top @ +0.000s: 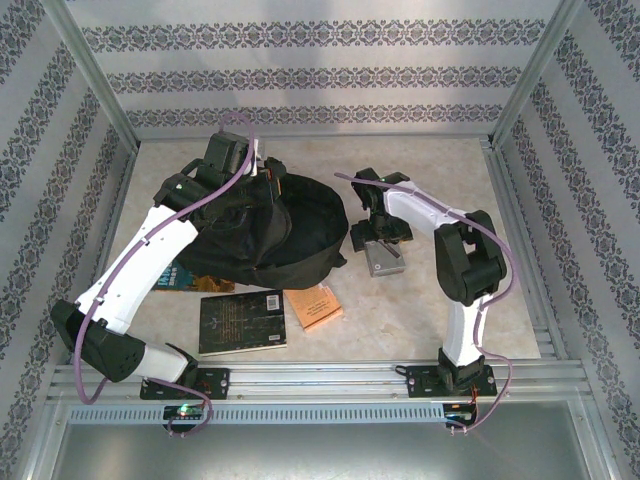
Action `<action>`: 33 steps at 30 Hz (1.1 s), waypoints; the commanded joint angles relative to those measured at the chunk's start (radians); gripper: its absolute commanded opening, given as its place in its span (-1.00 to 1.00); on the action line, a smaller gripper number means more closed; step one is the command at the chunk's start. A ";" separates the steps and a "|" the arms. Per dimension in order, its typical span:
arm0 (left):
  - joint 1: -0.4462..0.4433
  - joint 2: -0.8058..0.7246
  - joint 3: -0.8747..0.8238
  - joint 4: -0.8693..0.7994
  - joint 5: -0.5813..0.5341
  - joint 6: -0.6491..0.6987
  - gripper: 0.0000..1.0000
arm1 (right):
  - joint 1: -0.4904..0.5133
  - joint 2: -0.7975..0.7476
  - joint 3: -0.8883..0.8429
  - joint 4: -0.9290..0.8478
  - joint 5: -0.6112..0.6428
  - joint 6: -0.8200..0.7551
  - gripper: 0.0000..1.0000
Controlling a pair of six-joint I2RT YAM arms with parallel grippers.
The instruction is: Pack the student bag
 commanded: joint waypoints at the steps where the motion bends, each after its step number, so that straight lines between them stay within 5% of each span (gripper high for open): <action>1: -0.013 -0.049 -0.008 0.025 0.007 0.002 -1.00 | -0.017 0.017 0.017 -0.019 -0.014 -0.007 0.95; 19: -0.013 -0.021 0.010 0.033 0.015 -0.001 -1.00 | -0.031 0.036 -0.073 0.040 -0.090 -0.001 0.95; 33: -0.014 -0.018 0.017 0.031 0.012 0.000 -1.00 | -0.040 -0.165 -0.136 0.069 -0.046 0.082 0.62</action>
